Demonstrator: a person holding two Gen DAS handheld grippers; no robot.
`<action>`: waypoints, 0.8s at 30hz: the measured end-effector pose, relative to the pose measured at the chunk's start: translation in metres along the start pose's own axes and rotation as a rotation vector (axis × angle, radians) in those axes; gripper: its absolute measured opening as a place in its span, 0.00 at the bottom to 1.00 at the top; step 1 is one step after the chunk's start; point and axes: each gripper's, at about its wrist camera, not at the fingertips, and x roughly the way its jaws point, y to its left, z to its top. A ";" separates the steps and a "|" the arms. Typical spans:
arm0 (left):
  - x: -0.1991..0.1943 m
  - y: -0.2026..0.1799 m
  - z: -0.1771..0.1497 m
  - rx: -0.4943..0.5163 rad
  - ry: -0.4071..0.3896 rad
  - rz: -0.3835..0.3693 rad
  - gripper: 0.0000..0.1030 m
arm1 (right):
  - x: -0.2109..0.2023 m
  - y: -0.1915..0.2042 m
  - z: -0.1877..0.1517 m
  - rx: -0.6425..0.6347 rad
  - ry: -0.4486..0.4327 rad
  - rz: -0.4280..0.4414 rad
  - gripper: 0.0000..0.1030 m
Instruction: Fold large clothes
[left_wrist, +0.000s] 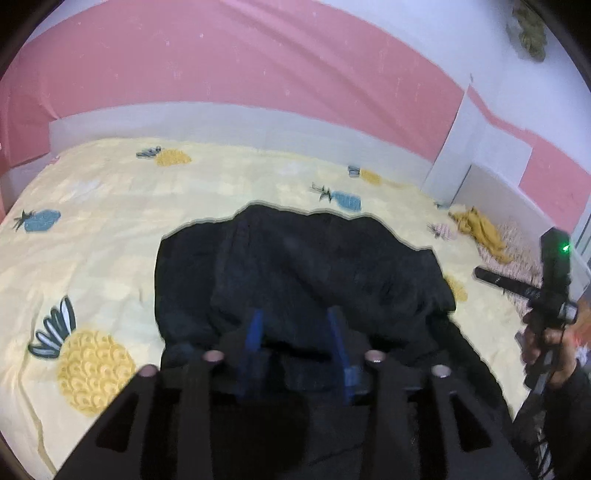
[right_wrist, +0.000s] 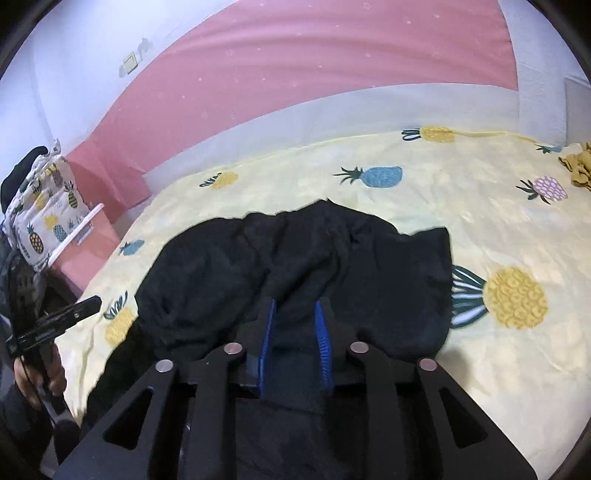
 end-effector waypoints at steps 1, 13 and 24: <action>0.001 -0.002 0.005 0.007 -0.018 0.010 0.46 | 0.008 0.004 0.004 0.008 0.008 0.005 0.25; 0.118 0.002 -0.038 -0.043 0.216 -0.017 0.48 | 0.115 0.042 -0.048 -0.026 0.217 0.020 0.27; 0.115 -0.005 -0.057 -0.033 0.227 0.009 0.50 | 0.117 0.049 -0.071 -0.070 0.229 -0.071 0.27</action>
